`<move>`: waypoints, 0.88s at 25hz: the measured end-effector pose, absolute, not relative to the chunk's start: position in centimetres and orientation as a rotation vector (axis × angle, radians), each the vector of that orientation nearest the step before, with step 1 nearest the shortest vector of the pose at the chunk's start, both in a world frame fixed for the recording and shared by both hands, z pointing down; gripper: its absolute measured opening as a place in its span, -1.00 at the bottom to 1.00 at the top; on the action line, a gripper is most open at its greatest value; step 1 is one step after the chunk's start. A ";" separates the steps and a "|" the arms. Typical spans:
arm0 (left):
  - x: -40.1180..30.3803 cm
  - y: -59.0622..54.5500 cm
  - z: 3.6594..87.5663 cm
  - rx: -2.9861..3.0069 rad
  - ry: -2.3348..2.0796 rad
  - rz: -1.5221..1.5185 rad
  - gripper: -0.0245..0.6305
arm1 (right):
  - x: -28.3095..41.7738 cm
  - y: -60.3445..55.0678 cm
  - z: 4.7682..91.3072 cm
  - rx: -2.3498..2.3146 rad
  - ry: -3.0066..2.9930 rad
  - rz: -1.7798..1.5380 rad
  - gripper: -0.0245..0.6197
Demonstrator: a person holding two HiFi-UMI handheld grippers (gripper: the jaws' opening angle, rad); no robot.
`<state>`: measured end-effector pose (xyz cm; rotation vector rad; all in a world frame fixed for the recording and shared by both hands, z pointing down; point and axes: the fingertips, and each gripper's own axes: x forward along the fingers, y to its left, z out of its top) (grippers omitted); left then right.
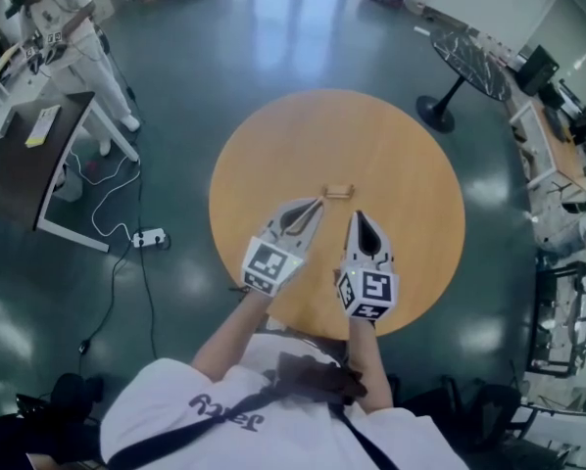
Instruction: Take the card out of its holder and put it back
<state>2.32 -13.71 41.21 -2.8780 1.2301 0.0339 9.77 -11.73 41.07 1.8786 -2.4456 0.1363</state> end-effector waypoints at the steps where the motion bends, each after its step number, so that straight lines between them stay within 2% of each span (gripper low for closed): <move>1: 2.4 -13.7 41.3 -2.881 1.223 0.031 -0.84 | 9.7 -11.7 41.1 1.876 -2.446 0.136 -0.90; 12: 4.0 -13.7 43.5 -2.975 1.150 -0.008 -0.84 | 11.0 -11.2 42.6 1.890 -2.398 0.184 -0.90; 22: 3.9 -13.5 50.6 -3.107 1.136 -0.188 -0.84 | 12.4 -11.6 45.3 1.872 -2.349 0.281 -0.90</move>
